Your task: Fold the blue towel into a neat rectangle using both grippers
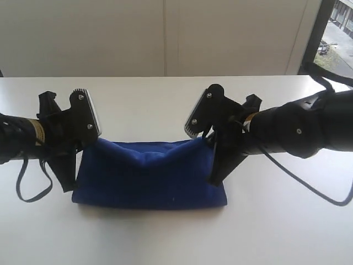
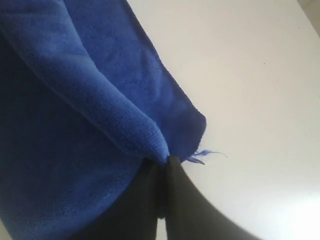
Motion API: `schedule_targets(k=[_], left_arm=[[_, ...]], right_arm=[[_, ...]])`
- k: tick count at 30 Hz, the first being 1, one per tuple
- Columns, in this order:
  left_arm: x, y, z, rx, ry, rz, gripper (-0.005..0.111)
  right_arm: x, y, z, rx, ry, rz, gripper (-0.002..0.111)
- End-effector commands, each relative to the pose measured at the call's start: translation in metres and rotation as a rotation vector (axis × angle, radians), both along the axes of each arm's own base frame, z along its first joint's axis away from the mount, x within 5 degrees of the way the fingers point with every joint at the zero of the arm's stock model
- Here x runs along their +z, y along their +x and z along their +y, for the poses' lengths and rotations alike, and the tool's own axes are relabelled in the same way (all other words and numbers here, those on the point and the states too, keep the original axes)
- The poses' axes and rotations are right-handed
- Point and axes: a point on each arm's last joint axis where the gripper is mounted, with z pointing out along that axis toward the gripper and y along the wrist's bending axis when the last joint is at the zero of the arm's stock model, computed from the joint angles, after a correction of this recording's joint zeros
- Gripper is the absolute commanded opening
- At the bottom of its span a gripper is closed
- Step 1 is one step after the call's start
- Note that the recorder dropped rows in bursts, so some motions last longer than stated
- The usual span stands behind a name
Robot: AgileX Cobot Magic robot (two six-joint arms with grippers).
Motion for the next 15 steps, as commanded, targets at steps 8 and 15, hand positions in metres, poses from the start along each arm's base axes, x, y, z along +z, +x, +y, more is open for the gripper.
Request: schedule_targets(k=[8, 15], left_arm=[[-0.014, 0.049, -0.01, 0.004, 0.037, -0.002, 0.0], [-0.019, 0.067, -0.001, 0.03, 0.003, -0.03, 0.0]], right_arm=[[-0.006, 0.04, -0.009, -0.071, 0.017, -0.037, 0.0], [-0.013, 0.061, -0.014, -0.104, 0.025, -0.065, 0.0]])
